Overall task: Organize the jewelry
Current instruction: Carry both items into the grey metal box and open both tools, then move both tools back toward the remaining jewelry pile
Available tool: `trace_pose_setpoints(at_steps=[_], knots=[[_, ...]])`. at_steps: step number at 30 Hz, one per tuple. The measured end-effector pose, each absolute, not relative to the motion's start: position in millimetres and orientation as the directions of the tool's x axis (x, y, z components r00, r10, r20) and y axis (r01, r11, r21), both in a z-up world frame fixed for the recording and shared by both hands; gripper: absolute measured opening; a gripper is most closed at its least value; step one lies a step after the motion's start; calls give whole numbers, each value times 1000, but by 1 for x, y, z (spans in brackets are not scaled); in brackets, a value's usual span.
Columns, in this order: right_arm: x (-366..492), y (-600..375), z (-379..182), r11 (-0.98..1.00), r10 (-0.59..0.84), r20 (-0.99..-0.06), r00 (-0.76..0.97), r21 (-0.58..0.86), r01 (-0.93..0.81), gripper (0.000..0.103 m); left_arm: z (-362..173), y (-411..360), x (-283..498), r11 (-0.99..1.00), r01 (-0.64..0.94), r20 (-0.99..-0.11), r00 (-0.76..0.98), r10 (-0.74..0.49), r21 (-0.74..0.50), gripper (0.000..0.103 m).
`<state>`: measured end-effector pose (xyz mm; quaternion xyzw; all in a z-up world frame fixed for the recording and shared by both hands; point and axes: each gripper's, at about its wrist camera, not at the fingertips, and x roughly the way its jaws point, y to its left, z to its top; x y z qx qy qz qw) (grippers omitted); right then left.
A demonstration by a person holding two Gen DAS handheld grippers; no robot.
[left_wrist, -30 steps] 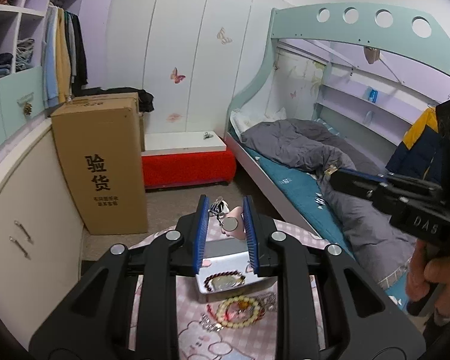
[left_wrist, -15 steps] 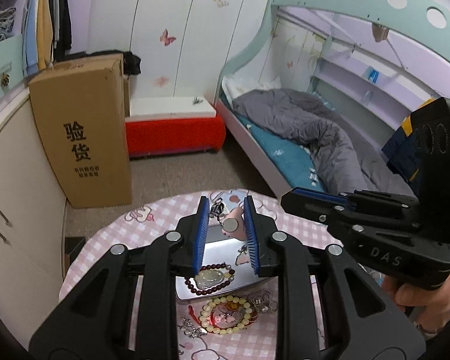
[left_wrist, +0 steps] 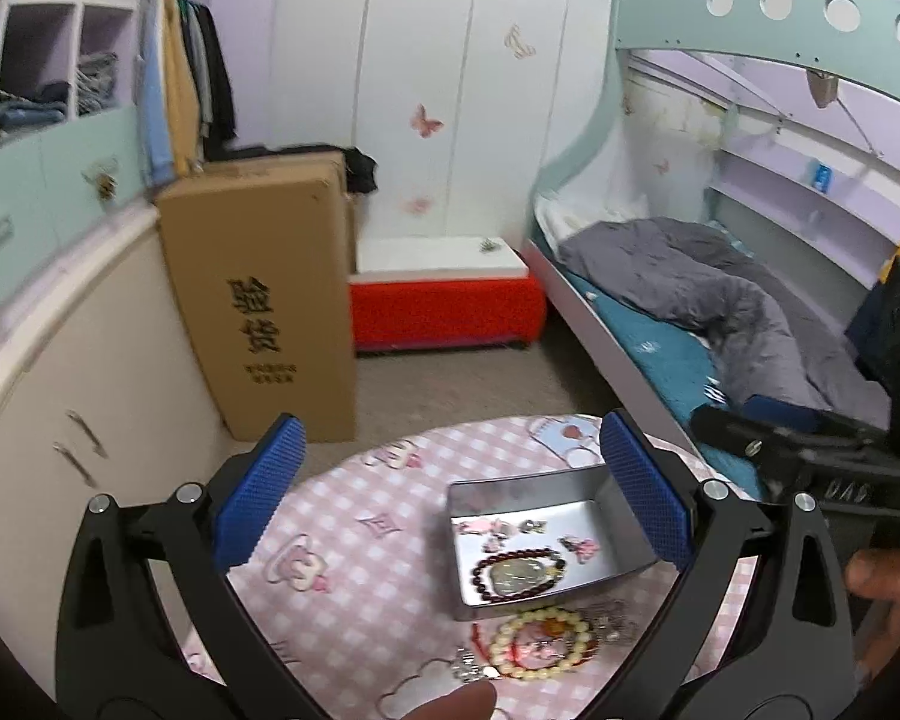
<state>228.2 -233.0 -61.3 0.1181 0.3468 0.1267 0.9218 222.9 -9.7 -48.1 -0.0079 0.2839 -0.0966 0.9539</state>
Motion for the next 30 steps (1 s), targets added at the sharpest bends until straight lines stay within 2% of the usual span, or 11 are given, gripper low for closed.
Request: trace_pose_setpoints(at_steps=[17, 30], knots=[[171, -227, 2, 958, 271, -469, 841, 215, -189, 96, -3, 14, 158, 993, 114, -432, 894, -118, -34, 97], [112, -219, 28, 973, 224, -363, 904, 139, -185, 96, -2, 26, 111, 994, 104, -397, 912, -108, -32, 97]])
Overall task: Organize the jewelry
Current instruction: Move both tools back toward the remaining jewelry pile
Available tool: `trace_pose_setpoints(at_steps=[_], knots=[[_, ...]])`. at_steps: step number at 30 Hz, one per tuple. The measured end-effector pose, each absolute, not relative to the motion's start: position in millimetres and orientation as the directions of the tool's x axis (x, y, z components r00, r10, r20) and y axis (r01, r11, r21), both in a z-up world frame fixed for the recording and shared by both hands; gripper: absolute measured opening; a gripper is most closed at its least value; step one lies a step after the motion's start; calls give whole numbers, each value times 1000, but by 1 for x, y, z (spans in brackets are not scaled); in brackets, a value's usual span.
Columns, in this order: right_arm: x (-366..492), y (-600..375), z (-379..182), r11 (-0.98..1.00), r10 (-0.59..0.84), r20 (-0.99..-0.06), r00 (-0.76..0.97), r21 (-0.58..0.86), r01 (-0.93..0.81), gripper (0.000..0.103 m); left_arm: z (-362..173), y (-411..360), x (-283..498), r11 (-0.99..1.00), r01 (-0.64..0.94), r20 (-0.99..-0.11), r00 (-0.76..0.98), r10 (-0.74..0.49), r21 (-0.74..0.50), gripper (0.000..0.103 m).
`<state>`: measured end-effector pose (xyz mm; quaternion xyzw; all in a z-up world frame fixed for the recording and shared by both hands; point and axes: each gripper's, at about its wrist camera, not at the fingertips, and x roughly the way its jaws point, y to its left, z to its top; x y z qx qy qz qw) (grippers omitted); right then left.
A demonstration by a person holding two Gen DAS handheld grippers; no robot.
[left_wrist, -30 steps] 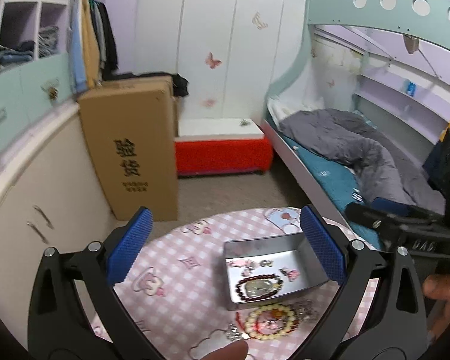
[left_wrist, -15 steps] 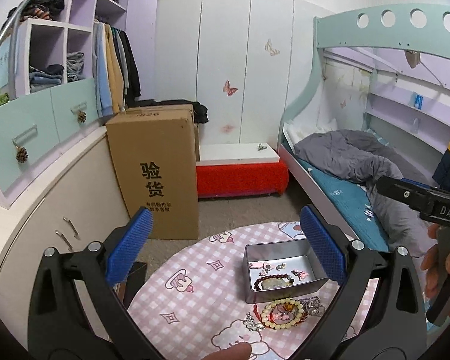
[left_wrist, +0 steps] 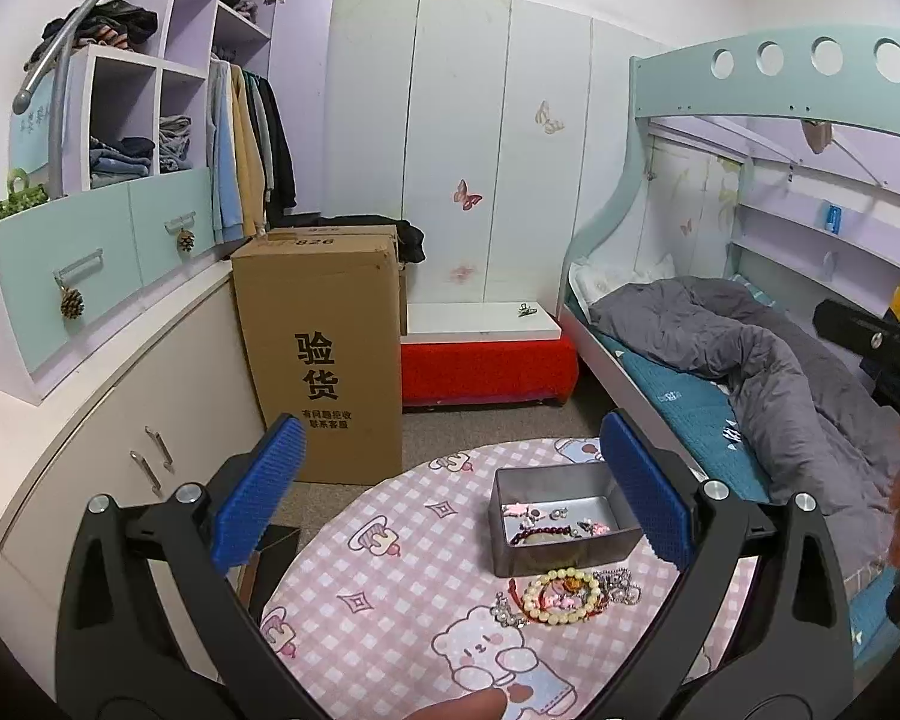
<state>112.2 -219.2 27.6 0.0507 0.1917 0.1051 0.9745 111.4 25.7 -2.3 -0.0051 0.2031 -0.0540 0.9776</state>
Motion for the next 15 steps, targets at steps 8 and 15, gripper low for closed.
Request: trace_pose_setpoints(at_steps=[8, 15], knots=[[82, -223, 2, 977, 201, -381, 902, 144, -157, 96, -36, 23, 94, 990, 143, -443, 887, -129, -1, 97], [80, -228, -38, 979, 191, -479, 857, 162, -127, 96, -87, 24, 98, 985, 165, -555, 815, -165, -50, 97]])
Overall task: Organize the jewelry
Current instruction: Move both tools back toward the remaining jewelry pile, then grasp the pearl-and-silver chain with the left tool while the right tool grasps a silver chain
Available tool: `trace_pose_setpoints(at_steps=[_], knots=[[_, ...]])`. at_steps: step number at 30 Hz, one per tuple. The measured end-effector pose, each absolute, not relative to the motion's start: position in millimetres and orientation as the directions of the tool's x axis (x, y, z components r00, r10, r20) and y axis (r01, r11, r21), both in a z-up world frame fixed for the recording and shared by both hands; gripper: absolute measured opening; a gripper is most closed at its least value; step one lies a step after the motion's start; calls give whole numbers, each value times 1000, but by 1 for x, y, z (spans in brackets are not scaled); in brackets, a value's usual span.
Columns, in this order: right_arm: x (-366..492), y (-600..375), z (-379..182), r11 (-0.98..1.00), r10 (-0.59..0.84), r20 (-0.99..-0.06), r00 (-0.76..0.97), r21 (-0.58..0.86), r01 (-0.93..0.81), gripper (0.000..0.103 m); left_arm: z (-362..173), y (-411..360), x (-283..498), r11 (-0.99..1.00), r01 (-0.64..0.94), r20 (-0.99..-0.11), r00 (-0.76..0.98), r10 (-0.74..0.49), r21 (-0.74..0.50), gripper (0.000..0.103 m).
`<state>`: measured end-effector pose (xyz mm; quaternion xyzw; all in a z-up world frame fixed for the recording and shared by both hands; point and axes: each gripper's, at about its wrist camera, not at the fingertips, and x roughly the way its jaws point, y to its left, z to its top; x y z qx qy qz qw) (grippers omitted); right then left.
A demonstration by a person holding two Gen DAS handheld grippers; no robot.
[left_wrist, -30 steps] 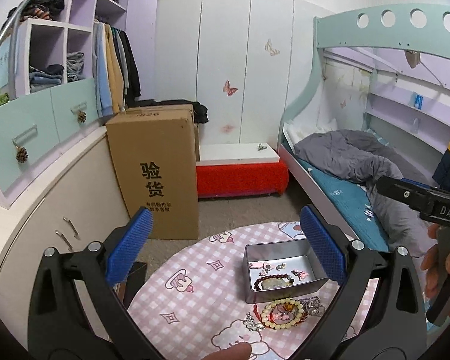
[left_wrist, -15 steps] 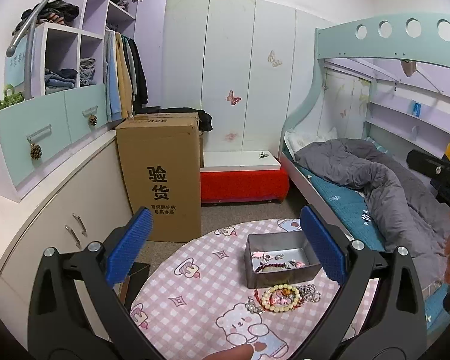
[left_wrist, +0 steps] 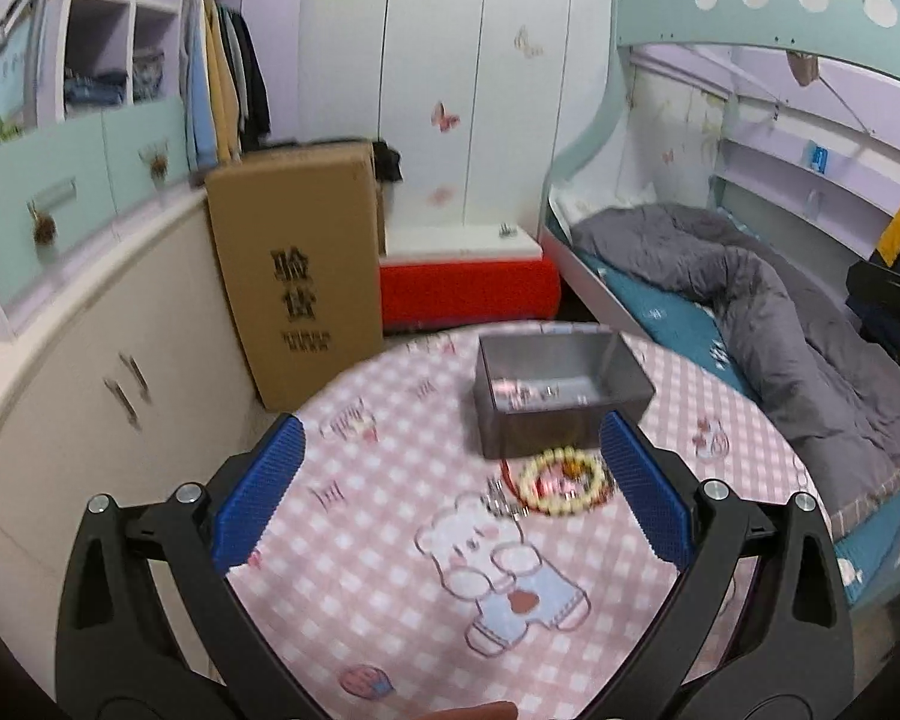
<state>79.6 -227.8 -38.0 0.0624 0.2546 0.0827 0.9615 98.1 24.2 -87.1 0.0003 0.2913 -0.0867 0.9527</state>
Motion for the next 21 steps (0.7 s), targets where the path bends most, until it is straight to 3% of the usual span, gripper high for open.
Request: trace_pose_setpoints(at_steps=[21], knots=[[90, -237, -110, 979, 185, -649, 738, 190, -78, 96, -217, -9, 173, 982, 181, -778, 625, -66, 62, 95]])
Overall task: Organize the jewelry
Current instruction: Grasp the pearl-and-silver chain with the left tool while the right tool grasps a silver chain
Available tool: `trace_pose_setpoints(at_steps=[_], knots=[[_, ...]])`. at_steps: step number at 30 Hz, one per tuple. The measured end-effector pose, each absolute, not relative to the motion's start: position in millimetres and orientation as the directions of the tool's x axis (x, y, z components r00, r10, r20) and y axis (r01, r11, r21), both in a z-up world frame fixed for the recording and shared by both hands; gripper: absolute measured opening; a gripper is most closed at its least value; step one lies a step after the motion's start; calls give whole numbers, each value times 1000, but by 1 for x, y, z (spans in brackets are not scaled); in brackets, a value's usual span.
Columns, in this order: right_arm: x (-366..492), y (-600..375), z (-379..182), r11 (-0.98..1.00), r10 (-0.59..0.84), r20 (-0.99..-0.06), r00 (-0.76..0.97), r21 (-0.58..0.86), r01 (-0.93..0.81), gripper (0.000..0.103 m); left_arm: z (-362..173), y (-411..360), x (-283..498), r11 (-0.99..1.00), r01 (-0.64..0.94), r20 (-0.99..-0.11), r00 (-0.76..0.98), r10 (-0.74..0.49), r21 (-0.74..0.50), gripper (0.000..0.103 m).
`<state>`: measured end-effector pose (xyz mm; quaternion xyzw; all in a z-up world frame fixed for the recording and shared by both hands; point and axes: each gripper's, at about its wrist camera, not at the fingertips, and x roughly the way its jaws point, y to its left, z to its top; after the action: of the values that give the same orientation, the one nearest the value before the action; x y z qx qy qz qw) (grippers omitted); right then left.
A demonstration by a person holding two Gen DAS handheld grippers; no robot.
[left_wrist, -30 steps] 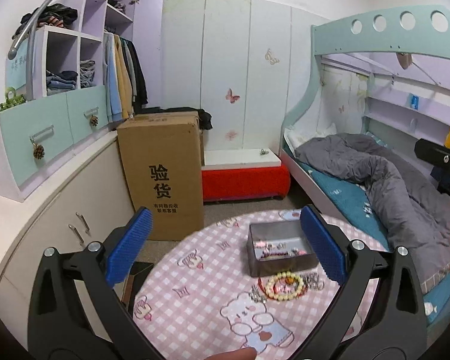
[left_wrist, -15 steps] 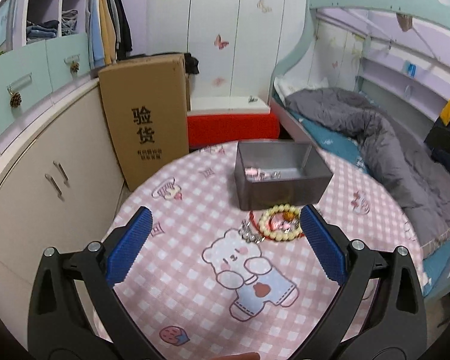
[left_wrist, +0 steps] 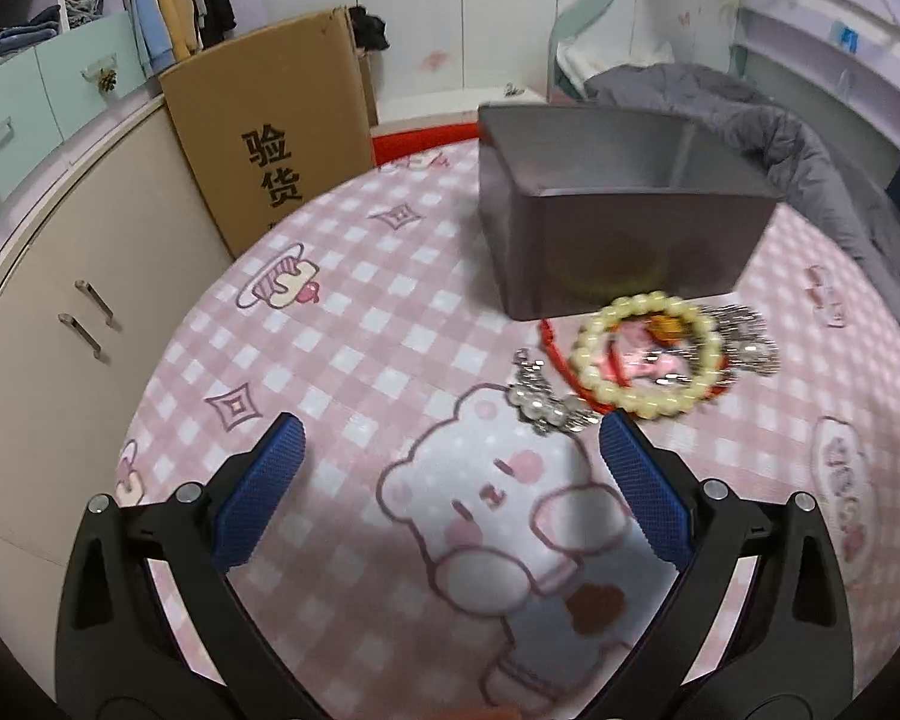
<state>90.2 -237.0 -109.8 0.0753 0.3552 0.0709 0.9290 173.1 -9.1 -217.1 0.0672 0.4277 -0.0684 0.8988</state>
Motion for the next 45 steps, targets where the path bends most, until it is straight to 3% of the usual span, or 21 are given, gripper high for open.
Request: trace_pose_setpoints(at_steps=[7, 9, 11, 14, 20, 28, 36, 41, 45], knots=[[97, -241, -120, 978, 187, -674, 715, 200, -67, 96, -226, -13, 188, 980, 199, -799, 594, -96, 31, 84], [100, -240, -124, 977, 193, -681, 707, 202, -72, 96, -225, -12, 190, 978, 210, -794, 594, -130, -3, 73], [102, -239, -127, 978, 192, -689, 699, 197, -74, 96, -223, -14, 187, 972, 235, -786, 599, -152, -9, 48], [106, -238, -138, 979, 190, -709, 679, 191, -74, 96, -221, -16, 181, 965, 261, -782, 597, -177, -19, 26], [123, -230, -174, 984, 179, -775, 606, 155, -93, 92, -218, -6, 168, 965, 251, -779, 590, -213, -74, 24], [154, -207, -196, 969, 235, -801, 550, 147, -200, 54, -209, 13, 152, 971, 212, -769, 600, -220, -112, 24], [163, -183, -210, 962, 193, -802, 566, 41, -271, 36, -211, 16, 149, 970, 212, -772, 594, -226, -121, 24], [154, -190, -209, 957, 225, -797, 560, 72, -281, 36, -210, 15, 150, 969, 217, -769, 597, -230, -121, 24], [149, -193, -209, 947, 258, -783, 566, 90, -308, 17, -211, 13, 150, 967, 222, -770, 593, -236, -126, 24]])
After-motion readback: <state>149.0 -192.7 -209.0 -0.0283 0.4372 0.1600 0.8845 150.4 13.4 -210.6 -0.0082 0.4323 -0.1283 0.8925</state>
